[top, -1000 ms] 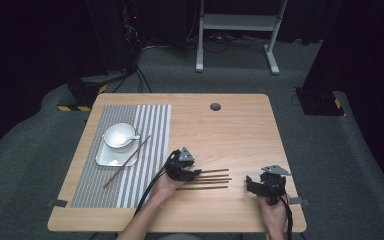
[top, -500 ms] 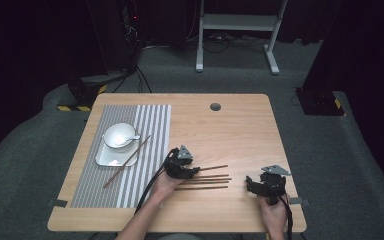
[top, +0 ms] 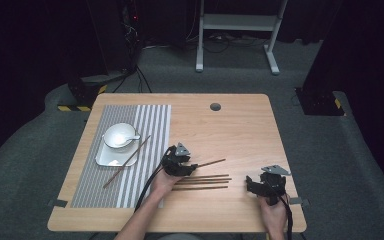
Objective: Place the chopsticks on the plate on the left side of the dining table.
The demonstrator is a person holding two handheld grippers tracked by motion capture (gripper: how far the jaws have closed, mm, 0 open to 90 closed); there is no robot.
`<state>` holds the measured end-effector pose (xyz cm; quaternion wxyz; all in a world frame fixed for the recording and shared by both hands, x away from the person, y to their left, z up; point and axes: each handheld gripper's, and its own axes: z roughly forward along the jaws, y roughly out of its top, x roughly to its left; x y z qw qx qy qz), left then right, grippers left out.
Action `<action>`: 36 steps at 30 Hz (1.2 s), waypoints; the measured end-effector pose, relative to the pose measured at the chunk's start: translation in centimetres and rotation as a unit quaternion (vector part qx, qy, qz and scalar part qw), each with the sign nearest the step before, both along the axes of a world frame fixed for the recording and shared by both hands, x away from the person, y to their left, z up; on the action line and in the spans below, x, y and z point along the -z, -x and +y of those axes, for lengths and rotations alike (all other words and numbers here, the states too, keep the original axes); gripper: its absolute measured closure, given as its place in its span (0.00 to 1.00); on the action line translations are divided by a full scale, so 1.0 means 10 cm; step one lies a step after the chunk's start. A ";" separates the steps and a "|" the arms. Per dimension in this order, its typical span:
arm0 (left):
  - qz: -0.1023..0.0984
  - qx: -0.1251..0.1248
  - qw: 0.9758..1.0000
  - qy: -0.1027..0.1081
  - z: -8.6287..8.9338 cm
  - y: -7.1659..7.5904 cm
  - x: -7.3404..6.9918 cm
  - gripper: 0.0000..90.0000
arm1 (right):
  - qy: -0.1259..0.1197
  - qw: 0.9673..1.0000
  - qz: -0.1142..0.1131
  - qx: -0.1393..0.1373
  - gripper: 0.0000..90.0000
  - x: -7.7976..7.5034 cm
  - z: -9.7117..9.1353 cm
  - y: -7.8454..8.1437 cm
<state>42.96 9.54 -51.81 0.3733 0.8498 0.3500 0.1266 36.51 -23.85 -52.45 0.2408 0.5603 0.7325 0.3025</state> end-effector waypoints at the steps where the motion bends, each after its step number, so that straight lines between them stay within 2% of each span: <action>1: 0.000 -0.001 1.000 0.000 0.01 0.00 0.00 0.59 | 0.000 1.000 0.000 0.000 0.17 0.00 0.00 0.00; 18: -0.005 -0.014 1.000 -0.009 0.05 -0.05 0.00 0.65 | 0.000 1.000 0.000 0.000 0.17 0.00 0.00 0.00; 36: -0.004 -0.020 1.000 -0.008 0.10 -0.12 -0.01 0.73 | 0.000 1.000 0.000 0.000 0.17 0.00 0.00 0.00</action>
